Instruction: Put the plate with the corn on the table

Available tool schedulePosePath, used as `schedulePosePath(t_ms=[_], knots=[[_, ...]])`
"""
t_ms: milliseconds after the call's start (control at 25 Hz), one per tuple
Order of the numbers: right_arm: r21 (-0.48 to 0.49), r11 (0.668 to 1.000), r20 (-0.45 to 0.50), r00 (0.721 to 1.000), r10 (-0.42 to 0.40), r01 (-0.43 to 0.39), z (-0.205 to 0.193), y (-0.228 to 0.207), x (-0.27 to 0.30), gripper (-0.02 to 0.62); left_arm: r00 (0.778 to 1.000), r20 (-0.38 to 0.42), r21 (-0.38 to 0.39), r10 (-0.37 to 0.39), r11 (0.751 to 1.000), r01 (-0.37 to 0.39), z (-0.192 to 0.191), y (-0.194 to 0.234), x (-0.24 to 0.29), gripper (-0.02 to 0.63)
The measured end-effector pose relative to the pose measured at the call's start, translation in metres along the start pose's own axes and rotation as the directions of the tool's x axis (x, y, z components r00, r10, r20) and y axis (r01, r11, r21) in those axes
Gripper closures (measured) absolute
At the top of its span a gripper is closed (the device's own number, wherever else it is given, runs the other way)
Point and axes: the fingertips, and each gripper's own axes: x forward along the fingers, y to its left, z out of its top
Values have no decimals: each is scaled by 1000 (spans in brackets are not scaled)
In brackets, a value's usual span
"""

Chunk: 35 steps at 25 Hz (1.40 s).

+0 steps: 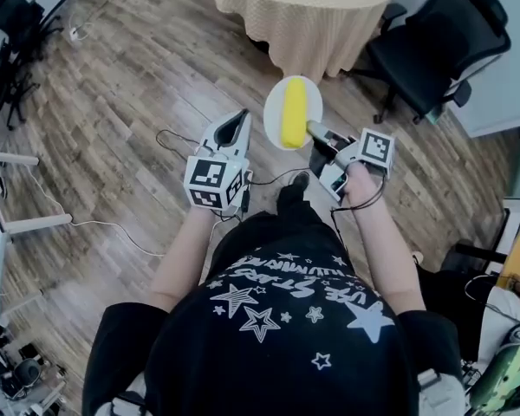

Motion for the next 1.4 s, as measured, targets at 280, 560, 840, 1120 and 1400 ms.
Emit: schedulePosePath(t_ms=[280,560,840,1120,1400], knots=[[-3,1000,0,1000,-14,14,2,0,3,552,1000,13,17,17,1000,-17,1,9,-5,597],[-6,1000,-10,1000,-21,21,4,-4,6,552,999,9,8,37,999,-37,0,19,-11,597],[-21,1000,-50,999,-20,19,31,-17,28,552,998,3,12,58,998,-58,0,31,14,597],[-26,1000,-110,994,5,-8,92,-12,68,552,996,-11,14,88,996,-87,13,52,76,597],[-25,1000,-137,991,9,-13,165,-11,99,552,992,-17,16,123,992,-123,30,68,144,597]])
